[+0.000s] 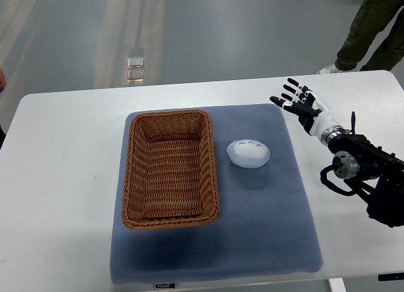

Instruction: Place blue toy in brown basket

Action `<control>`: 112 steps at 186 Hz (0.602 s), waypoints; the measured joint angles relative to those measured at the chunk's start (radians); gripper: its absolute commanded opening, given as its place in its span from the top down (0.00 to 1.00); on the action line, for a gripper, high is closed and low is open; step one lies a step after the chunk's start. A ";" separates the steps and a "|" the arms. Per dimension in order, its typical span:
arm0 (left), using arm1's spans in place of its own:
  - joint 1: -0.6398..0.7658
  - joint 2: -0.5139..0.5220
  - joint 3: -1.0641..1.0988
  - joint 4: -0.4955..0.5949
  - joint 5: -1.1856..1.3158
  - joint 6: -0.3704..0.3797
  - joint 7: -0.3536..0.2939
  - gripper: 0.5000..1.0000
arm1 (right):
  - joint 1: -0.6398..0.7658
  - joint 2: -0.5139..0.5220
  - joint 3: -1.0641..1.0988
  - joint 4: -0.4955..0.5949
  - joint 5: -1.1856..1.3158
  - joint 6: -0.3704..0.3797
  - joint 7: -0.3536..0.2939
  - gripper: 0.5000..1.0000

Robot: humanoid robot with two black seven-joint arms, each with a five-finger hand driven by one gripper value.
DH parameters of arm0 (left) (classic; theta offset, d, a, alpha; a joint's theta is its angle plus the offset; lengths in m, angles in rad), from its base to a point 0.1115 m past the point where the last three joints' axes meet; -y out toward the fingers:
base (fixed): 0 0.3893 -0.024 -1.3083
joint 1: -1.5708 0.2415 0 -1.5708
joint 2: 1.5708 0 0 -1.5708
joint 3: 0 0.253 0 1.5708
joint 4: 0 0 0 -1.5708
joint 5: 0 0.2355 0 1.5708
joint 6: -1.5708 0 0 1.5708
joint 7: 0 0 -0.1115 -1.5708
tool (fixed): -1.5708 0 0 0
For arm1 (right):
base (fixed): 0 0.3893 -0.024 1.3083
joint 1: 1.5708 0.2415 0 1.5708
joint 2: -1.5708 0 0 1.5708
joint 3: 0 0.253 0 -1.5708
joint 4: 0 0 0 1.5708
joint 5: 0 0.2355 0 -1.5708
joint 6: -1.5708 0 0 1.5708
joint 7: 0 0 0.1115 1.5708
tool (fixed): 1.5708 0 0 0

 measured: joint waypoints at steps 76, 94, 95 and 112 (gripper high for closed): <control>0.000 0.000 0.000 0.001 0.000 0.000 -0.001 0.00 | 0.002 -0.002 -0.006 0.001 -0.001 -0.001 0.000 0.17; 0.000 0.000 0.000 -0.003 0.000 0.000 0.000 0.00 | 0.003 -0.002 -0.007 0.001 -0.002 -0.001 0.000 0.17; 0.000 0.000 0.000 -0.003 0.000 0.000 0.000 0.00 | 0.003 -0.002 -0.007 0.001 -0.002 -0.001 0.000 0.17; 0.000 0.000 0.000 -0.004 0.000 0.000 0.000 0.00 | 0.006 -0.004 -0.007 0.002 -0.003 0.000 -0.001 0.17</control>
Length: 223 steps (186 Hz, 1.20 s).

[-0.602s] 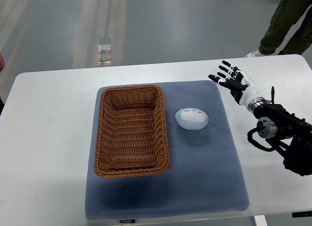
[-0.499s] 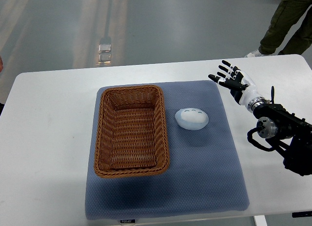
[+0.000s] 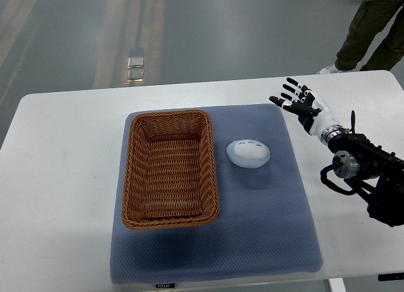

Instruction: Place blue toy in brown basket

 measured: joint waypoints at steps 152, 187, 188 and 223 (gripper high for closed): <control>0.001 0.000 0.000 0.009 0.000 0.000 0.000 0.00 | 0.017 -0.011 -0.003 0.005 -0.141 0.077 -0.002 0.17; 0.002 0.000 0.000 0.010 0.000 0.000 0.000 0.00 | 0.034 -0.026 -0.017 0.006 -0.211 0.123 -0.002 0.17; 0.002 0.000 0.000 0.010 0.000 0.000 0.000 0.00 | 0.035 -0.027 -0.019 0.006 -0.213 0.123 -0.002 0.17; 0.002 0.000 0.000 0.011 0.000 0.000 0.000 0.00 | 0.114 -0.076 -0.149 0.008 -0.237 0.146 0.001 0.18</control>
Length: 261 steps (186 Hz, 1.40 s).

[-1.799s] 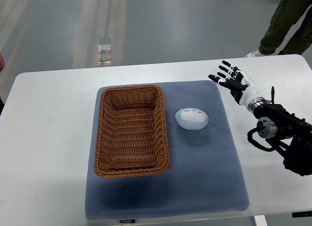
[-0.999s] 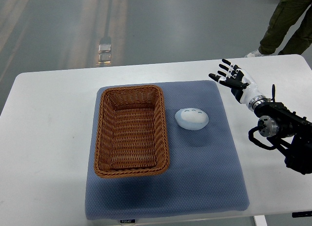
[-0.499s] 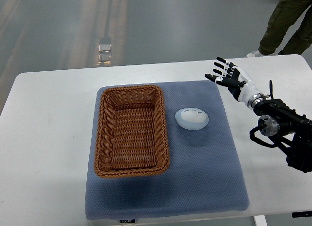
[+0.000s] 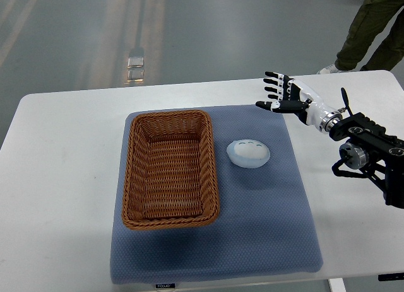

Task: Place blue toy in brown basket
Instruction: 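Reach the right hand down to the white egg-shaped toy, then close the right hand fingers around the egg-shaped toy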

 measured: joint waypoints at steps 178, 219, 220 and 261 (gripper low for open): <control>-0.009 0.000 0.002 0.000 0.000 0.000 0.000 0.00 | 0.531 -0.163 -0.763 0.196 -0.460 0.166 0.077 0.17; -0.011 0.000 0.002 0.000 0.000 0.000 0.000 0.00 | 0.531 -0.132 -0.801 0.197 -0.499 0.163 0.078 0.18; -0.011 0.000 0.002 0.000 0.000 0.000 0.000 0.00 | 0.531 -0.131 -0.801 0.197 -0.499 0.162 0.078 0.18; -0.011 0.000 0.003 -0.006 0.000 0.001 0.000 0.00 | 0.510 -0.122 -0.805 0.195 -0.502 0.154 0.078 0.19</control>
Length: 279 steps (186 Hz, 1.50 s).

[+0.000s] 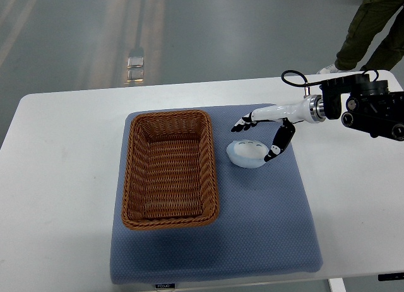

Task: Place blue toy in brown basket
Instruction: 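Close the right hand fingers around the egg-shaped toy, then lift the toy and carry it over the wicker basket, then lower the toy into the basket and open the right hand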

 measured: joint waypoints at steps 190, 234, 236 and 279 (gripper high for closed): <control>0.000 0.000 -0.002 0.006 0.000 0.001 0.000 0.00 | 0.019 0.037 0.005 -0.016 -0.027 -0.144 -0.010 1.00; 0.000 0.000 -0.002 0.004 0.000 0.001 0.000 0.00 | 0.111 0.145 0.009 -0.036 0.015 -0.178 -0.004 1.00; 0.000 0.000 -0.002 0.004 0.000 0.001 0.000 0.00 | 0.114 0.153 0.008 -0.038 0.017 -0.179 -0.004 1.00; 0.001 0.000 -0.002 0.004 0.000 0.001 0.000 0.00 | 0.126 0.330 -0.003 -0.097 0.045 -0.197 -0.002 0.81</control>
